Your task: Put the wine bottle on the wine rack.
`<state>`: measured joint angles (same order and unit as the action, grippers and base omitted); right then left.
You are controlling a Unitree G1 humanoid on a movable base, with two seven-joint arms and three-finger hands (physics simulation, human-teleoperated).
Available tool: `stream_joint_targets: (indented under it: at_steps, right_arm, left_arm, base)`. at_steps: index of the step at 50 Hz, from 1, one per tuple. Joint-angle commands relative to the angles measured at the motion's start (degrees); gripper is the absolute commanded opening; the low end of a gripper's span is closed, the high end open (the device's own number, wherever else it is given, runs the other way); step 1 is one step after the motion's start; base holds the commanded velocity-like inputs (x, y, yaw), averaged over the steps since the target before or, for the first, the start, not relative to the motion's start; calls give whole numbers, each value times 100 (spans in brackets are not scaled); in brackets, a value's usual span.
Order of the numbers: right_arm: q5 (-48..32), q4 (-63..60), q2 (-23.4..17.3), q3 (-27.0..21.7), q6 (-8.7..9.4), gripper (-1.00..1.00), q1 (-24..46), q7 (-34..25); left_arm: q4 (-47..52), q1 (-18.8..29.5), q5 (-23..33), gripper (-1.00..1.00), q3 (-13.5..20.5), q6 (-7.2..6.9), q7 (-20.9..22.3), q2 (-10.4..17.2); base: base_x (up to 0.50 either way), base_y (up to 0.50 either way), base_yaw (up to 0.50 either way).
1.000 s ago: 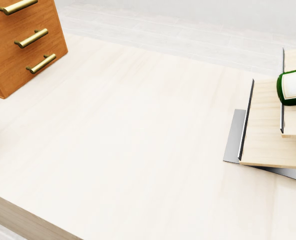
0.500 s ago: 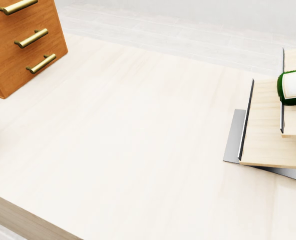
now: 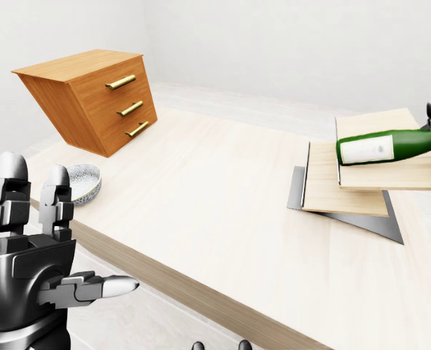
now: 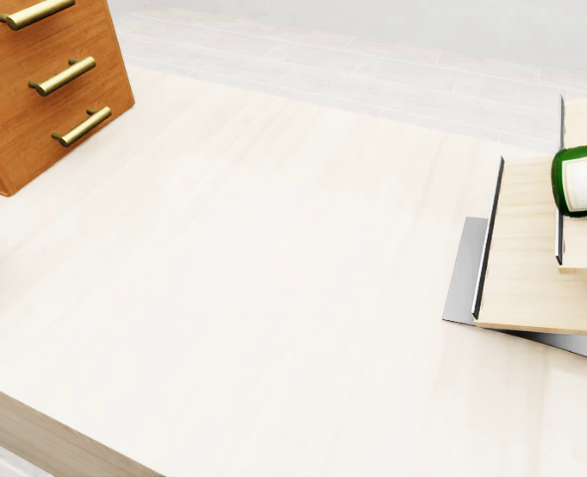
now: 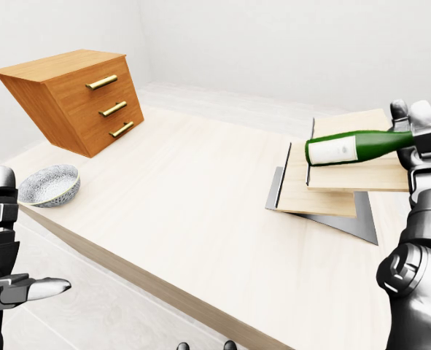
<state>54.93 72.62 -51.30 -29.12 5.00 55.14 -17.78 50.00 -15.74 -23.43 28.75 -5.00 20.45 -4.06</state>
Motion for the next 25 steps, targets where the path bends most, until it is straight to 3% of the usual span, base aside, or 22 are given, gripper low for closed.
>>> stream_joint_targets:
  at_steps: [1,14,15,25]
  right_arm:
    - [49,110,-37,344,0,70,-670,156]
    - [43,115,-33,364,0,78,-646,153]
    - [26,101,-30,380,0,100,-651,166]
    - [29,86,-83,358,0,100,-671,190]
  left_arm:
    - [20,-17,-6,100,3,0,7,-6]
    - [-69,-14,-15,100,39,0,49,-3]
    - [-55,-20,-21,100,42,0,48,-6]
    - [-15,-12,-45,100,62,0,34,-3]
  base:
    - [0,0,0]
    - [0,0,0]
    - [0,0,0]
    - [0,0,0]
